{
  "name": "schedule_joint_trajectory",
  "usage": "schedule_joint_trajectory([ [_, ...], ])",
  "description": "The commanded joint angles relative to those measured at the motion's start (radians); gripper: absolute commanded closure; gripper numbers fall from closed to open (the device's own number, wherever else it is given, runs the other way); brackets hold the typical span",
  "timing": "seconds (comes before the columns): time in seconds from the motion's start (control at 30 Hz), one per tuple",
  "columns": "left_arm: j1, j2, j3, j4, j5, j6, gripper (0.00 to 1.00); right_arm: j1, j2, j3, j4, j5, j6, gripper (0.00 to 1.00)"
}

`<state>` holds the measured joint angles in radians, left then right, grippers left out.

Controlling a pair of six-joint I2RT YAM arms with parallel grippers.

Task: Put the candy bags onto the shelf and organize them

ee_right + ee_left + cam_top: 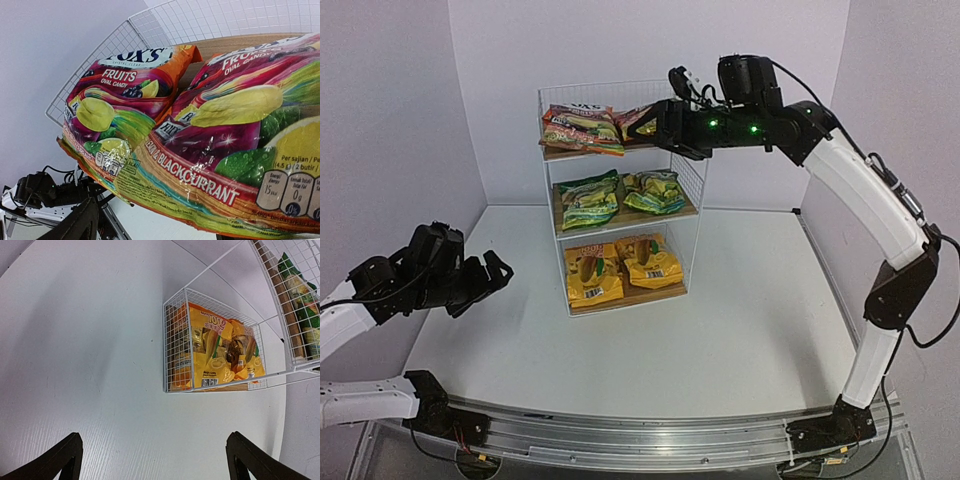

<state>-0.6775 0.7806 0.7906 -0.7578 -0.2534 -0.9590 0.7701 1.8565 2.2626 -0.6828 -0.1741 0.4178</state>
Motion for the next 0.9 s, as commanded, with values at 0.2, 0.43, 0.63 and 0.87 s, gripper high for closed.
schedule_joint_trajectory([
  [0.2, 0.001, -0.018, 0.001, 0.014, 0.016, -0.033, 0.0, -0.009, -0.16, -0.191, 0.061, 0.017, 0.082, 0.23],
  [0.43, 0.001, -0.03, 0.006, -0.004, -0.003, -0.039, 0.0, -0.008, -0.441, -0.624, 0.063, 0.061, 0.075, 0.1],
  [0.63, 0.002, -0.003, -0.091, 0.141, 0.047, -0.022, 0.0, -0.082, -0.683, -1.104, 0.066, 0.281, 0.156, 0.02],
  [0.87, 0.271, 0.048, -0.195, 0.364, -0.006, 0.15, 0.0, -0.573, -0.714, -1.402, 0.224, 0.186, 0.084, 0.02],
])
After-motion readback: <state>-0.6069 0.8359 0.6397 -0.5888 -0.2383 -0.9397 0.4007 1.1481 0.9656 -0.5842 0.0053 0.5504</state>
